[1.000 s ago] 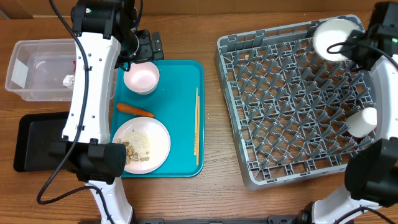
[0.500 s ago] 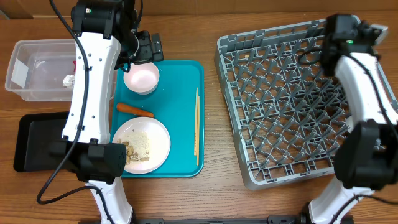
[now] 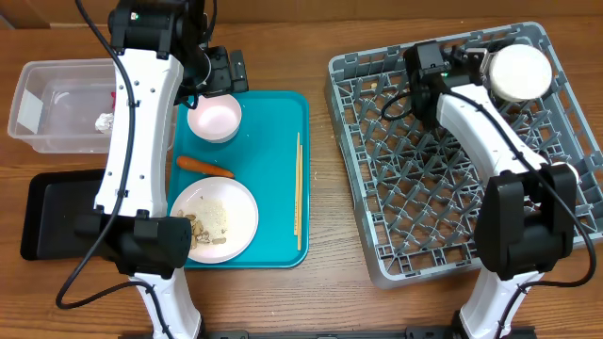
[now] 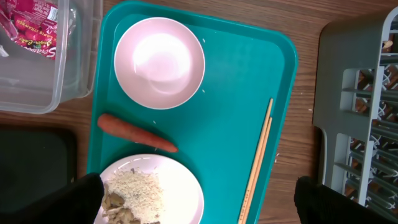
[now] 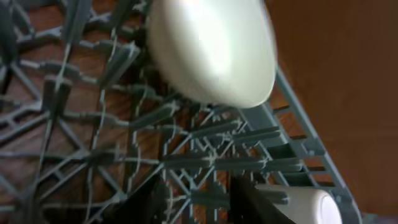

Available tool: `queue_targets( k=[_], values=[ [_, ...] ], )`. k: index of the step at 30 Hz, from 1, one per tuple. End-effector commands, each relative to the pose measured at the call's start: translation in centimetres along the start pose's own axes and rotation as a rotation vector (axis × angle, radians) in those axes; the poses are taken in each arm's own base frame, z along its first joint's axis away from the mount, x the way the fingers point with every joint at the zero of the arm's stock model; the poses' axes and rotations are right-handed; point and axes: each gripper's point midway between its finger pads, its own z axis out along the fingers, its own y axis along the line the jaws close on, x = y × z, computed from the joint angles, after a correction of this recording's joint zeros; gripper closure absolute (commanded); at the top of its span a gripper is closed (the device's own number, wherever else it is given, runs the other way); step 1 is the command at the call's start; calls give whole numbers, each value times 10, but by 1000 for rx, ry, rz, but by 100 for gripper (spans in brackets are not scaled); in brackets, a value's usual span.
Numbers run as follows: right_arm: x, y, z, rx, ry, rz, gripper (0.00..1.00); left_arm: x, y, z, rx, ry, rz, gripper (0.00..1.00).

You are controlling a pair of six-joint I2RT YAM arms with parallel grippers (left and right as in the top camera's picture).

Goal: Sort waste into correct bins and load items into the dishwasher
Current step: 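Set the white bowl down in the rack's top right corner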

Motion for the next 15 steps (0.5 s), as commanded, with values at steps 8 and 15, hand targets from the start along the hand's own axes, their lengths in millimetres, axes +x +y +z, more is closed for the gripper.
queue_targets(
  k=[8, 15],
  values=[
    [25, 15, -5, -165, 141, 52, 63, -1, -2, -1, -2, -9, 26, 0],
    [-47, -37, -36, -444, 82, 338, 53, -1, -2, -1, -2, -9, 25, 0]
  ],
)
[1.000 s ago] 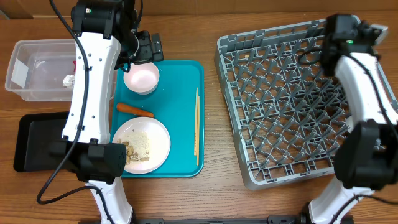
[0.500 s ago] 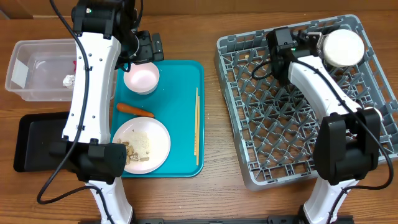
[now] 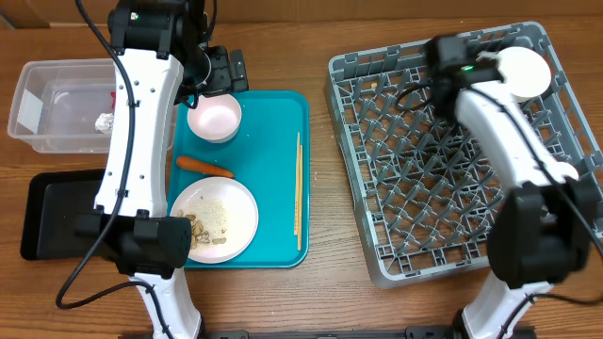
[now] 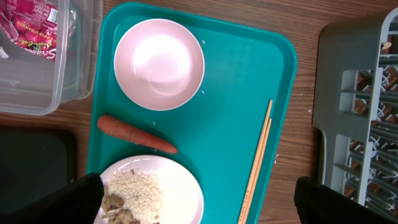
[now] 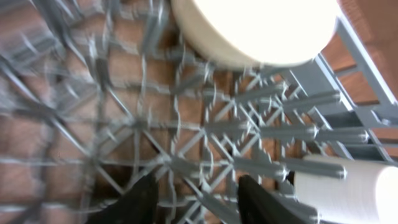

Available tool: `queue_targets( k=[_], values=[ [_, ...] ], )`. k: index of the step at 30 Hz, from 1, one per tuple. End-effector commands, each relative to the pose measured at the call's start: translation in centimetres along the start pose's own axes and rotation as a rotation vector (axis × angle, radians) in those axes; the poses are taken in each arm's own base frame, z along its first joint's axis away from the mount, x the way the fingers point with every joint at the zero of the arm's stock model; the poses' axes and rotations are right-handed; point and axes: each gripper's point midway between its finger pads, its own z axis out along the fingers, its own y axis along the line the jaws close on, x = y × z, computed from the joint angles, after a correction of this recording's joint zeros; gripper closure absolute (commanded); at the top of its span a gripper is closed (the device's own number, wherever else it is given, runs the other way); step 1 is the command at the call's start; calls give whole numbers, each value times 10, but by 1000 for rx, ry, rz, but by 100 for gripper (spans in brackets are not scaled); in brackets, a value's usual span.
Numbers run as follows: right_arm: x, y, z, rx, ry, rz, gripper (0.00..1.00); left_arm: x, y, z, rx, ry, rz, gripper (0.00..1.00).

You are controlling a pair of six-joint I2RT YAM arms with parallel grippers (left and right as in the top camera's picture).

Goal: Sort waste into correct bins and load items into the dishwasher
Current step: 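Set the white bowl down in the rack's top right corner, then regrasp the white bowl and move it to the rack's top middle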

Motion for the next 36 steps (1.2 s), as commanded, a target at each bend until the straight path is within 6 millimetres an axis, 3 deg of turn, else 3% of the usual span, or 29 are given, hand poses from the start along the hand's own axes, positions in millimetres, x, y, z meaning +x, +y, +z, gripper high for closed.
queue_targets(
  k=[1, 4, 5, 8, 11, 19, 22, 23, 25, 26, 29, 31, 34, 36],
  values=[
    [-66, -31, -44, -324, -49, 218, 52, 0, -2, -1, -3, -5, 25, 0],
    [-91, -49, -32, -560, -32, 308, 45, 0, -2, -1, -3, -5, 25, 0],
    [-97, -65, -21, -589, -28, 354, 44, 0, -2, -1, -3, -5, 25, 0],
    [-102, -101, 7, -561, -22, 442, 44, 0, -2, -1, -3, -5, 25, 0],
    [-100, -115, 28, -539, -1, 471, 44, 0, -2, -1, -3, -5, 25, 0],
    [-83, -80, 74, -597, 107, 431, 45, 0, -2, -1, -3, -5, 25, 0],
    [-81, -75, 86, -595, 116, 431, 54, 0, -2, -1, -3, -5, 25, 0],
    [-82, -75, 88, -595, 115, 430, 59, 0, -2, -1, -3, -5, 25, 0],
    [-83, -75, 90, -589, 106, 432, 89, 0, -2, -1, -3, -5, 25, 0],
    [-85, -75, 90, -590, 99, 433, 96, 0, -2, -1, -3, -5, 25, 0],
    [-91, -78, 86, -588, 76, 435, 96, 0, -2, -1, -3, -4, 25, 0],
    [-97, -95, 78, -531, 41, 442, 96, 0, -2, -1, -2, -4, 25, 0],
    [-105, -125, 63, -389, -29, 423, 96, 0, -2, -1, -2, -4, 25, 0],
    [-109, -162, 42, -143, -107, 394, 96, 0, -2, -1, -2, -4, 25, 0]
  ],
)
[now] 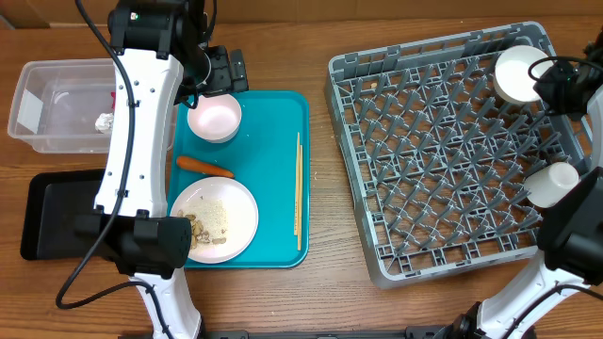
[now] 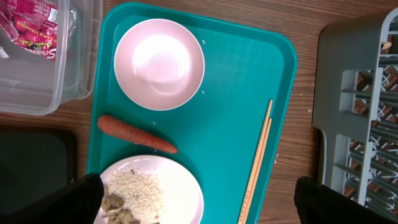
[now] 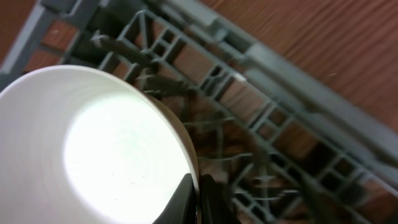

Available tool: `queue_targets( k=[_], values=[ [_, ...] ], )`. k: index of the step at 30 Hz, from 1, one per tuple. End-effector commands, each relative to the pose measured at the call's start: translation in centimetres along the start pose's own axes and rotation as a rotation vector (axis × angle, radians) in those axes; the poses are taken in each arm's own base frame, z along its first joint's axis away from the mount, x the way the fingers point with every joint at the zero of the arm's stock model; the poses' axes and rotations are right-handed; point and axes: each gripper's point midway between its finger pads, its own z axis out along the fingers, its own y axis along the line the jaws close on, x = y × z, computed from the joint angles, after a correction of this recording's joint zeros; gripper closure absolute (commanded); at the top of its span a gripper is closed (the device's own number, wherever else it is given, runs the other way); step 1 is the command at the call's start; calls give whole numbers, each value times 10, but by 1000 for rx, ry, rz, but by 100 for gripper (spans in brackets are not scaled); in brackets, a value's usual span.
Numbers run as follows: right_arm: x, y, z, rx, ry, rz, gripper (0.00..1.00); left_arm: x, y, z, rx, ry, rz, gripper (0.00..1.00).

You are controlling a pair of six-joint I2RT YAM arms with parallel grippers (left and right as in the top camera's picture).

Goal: Sort waste into correct bins and load items into the dishwasher
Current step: 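Regrasp the white bowl and move it to the rack's top middle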

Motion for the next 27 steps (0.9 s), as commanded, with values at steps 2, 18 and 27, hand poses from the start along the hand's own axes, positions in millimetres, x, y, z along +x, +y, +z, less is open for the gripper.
queue_targets(
  k=[2, 18, 27],
  values=[
    [-48, -28, -99, 416, -333, -74, 96, 0, -2, -1, -2, -4, 25, 0],
    [83, 84, -60, 1027, -553, -689, 96, 0, -5, -1, 13, -4, 29, 0],
    [142, 131, -40, 810, -436, -830, 78, 1, -5, -1, 16, -2, 29, 0]
  ],
)
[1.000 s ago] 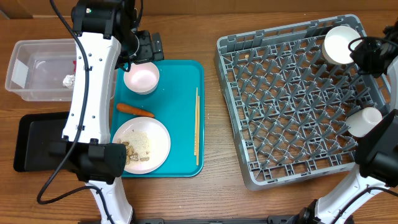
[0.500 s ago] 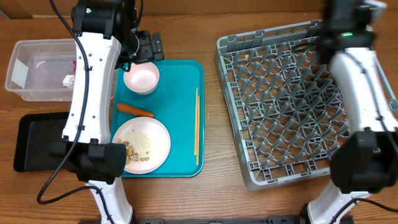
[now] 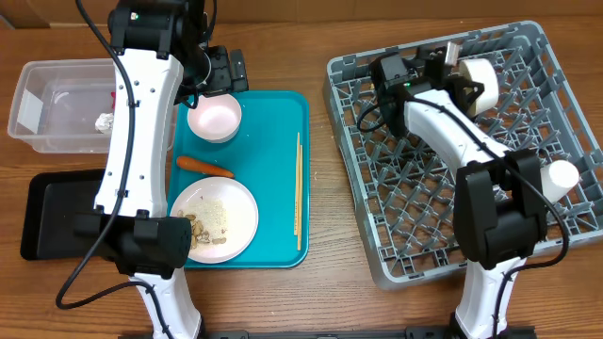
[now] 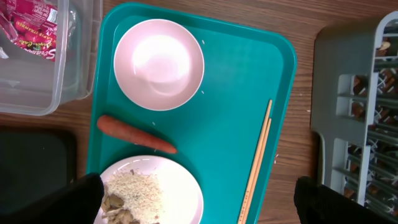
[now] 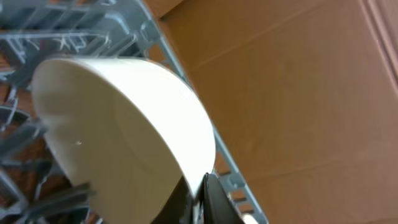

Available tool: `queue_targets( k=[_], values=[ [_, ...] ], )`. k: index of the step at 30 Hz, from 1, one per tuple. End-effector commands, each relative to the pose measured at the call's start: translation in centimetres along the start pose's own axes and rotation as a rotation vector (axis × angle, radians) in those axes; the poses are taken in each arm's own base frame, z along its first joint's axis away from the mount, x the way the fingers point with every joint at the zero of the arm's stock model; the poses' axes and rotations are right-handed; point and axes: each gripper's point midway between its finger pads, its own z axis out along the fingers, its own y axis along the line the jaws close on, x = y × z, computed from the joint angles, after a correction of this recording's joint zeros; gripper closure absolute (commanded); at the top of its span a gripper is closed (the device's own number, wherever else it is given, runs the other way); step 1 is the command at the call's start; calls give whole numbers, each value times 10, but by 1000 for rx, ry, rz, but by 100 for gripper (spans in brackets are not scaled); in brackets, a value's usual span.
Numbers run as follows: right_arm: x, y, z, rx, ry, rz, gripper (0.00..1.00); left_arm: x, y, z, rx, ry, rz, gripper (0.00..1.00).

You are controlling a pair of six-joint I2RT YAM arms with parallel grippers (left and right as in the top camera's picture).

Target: Sort waste into correct bins and load items into the dishwasher

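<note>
A white bowl (image 3: 478,82) stands tilted on edge over the far part of the grey dish rack (image 3: 377,271). My right gripper (image 3: 456,72) is shut on its rim; the right wrist view shows the bowl (image 5: 124,130) pinched between the shut fingers (image 5: 202,190). A white cup (image 3: 562,174) lies at the rack's right edge. On the teal tray (image 4: 236,93) are a pink bowl (image 4: 159,62), a carrot (image 4: 137,134), a plate of rice and scraps (image 4: 149,193) and chopsticks (image 4: 258,162). My left gripper (image 4: 199,199) hangs open above the tray, holding nothing.
A clear plastic bin (image 3: 57,104) with a pink wrapper (image 4: 28,25) and foil stands at the far left. A black bin (image 3: 57,212) sits in front of it. Bare wooden table lies between the tray and the rack.
The right arm has swung from the rack's far right corner to its far middle. The white bowl went with it, a little to the left, and is now tipped on edge. The left arm is unchanged.
The white bowl first sat in the rack's far right corner with my right gripper open next to it. Then the gripper was shut on the bowl's rim at that corner. Now it holds the bowl tilted further left. The left gripper stayed open over the tray throughout.
</note>
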Motion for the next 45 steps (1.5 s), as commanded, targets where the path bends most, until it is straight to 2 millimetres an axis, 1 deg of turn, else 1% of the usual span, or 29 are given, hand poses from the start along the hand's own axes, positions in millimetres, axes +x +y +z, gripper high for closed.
queue_targets(
  k=[1, 3, 4, 5, 7, 10, 12, 13, 15, 16, 17, 18, 19, 20, 21, 22, 23, 24, 28, 30, 31, 32, 33, 34, 35, 37, 39, 41, 45],
  values=[
    [14, 37, -28, -180, 24, -69, 50, 1, -6, -1, 19, -1, 29, 0],
    [16, 36, -36, -183, 22, -62, 17, 1, -6, -1, 19, -2, 29, 0],
    [16, 34, -40, -186, 21, -47, 8, 0, -6, -1, 20, -3, 29, 0],
    [13, 27, -45, -190, 18, -19, 4, 0, -6, -1, 20, -3, 29, 0],
    [3, 16, -52, -230, 20, 40, 0, 0, -6, -1, 20, -3, 29, 0],
    [-11, 0, -60, -328, 38, 137, 0, 0, -6, -1, 19, -3, 29, 0],
    [-26, -23, -64, -474, 79, 259, 0, 1, -5, -1, 18, 2, 28, 0],
    [-31, -31, -63, -520, 88, 282, 2, 1, -6, -1, 18, 1, 28, 0],
    [-40, -58, -58, -643, 111, 346, 14, 1, -7, -1, 24, -1, 28, 0],
    [-41, -71, -53, -682, 130, 390, 33, 1, -8, -1, 32, 0, 29, 0],
    [-40, -82, -46, -705, 147, 426, 43, 1, -11, -1, 45, 4, 29, 0],
    [-35, -99, -32, -735, 183, 483, 63, 4, -18, 0, 80, 17, 33, 7],
    [-29, -108, -22, -742, 211, 512, 74, 6, -26, 1, 114, 28, 40, 15],
    [-14, -122, 1, -758, 273, 540, 82, 8, -38, 4, 154, 41, 50, 21],
    [-4, -127, 12, -770, 310, 541, 82, 9, -47, 7, 182, 48, 62, 25],
    [13, -132, 27, -792, 375, 540, 82, 10, -56, 11, 200, 56, 74, 27],
    [26, -135, 35, -807, 422, 541, 82, 12, -66, 16, 219, 67, 90, 30],
    [52, -138, 47, -828, 529, 555, 82, 14, -75, 23, 232, 81, 106, 34],
    [115, -140, 68, -858, 776, 621, 81, 31, -121, 61, 276, 155, 184, 38],
    [144, -137, 77, -833, 866, 636, 81, 43, -141, 85, 275, 193, 226, 47],
    [163, -136, 81, -808, 919, 638, 81, 50, -150, 97, 272, 214, 246, 50],
    [171, -135, 84, -794, 938, 639, 81, 58, -159, 108, 268, 235, 266, 60],
    [181, -132, 86, -782, 964, 642, 81, 66, -169, 120, 267, 252, 288, 66],
    [188, -130, 87, -777, 983, 646, 81, 71, -177, 128, 268, 261, 306, 76],
    [193, -128, 87, -775, 1000, 644, 81, 76, -183, 134, 270, 266, 318, 79],
    [204, -124, 84, -775, 1032, 632, 81, 85, -199, 148, 275, 273, 352, 81],
    [205, -122, 82, -780, 1038, 630, 81, 91, -210, 160, 282, 271, 373, 85],
    [204, -121, 82, -785, 1036, 629, 81, 93, -218, 168, 290, 263, 387, 90],
    [204, -120, 81, -789, 1039, 630, 81, 89, -227, 182, 308, 234, 396, 94]
  ],
)
